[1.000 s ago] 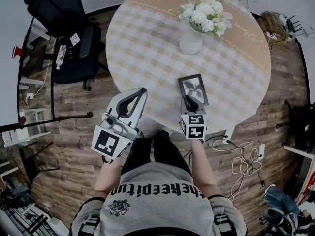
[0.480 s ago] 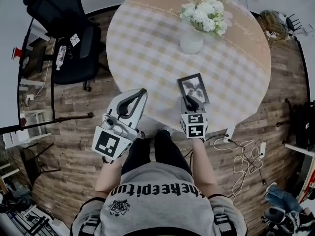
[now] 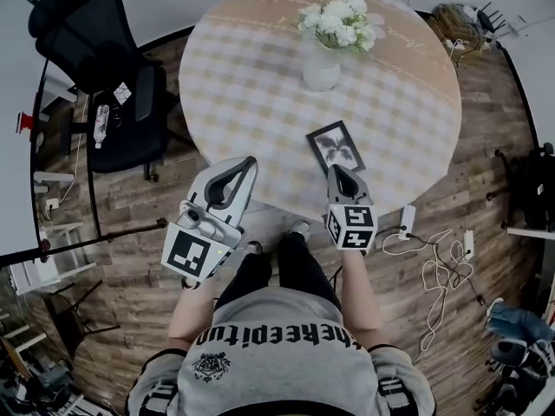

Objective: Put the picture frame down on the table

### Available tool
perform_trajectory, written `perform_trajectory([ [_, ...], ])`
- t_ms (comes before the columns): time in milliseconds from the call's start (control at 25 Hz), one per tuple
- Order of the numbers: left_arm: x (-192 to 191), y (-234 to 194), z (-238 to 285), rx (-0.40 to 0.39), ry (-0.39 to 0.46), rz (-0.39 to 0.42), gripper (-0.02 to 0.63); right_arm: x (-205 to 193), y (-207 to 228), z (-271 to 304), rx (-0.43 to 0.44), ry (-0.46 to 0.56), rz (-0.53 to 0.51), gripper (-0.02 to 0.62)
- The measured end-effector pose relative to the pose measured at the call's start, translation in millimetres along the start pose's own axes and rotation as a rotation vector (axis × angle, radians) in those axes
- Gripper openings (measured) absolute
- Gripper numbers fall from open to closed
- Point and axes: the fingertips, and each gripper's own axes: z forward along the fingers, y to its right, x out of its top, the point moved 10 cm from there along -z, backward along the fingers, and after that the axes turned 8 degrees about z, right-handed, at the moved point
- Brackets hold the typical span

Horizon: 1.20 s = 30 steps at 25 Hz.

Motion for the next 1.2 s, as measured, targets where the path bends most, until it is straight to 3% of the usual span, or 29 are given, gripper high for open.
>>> perform_trajectory([
  [280,15,3,-17,-0.093,0.051,0.014,0.015,23,-33,-55,0.023,0.166,0.027,0.006],
  [600,32,14,-43,-0.193,0.111,0.016,0.015,34,-72,-121,-0.012,0.346,0.04,0.006],
  [1200,57,33,-84,-0.295,0.181,0.039,0.015,29,-128,-194,-0.06,0.509,0.019,0.006],
])
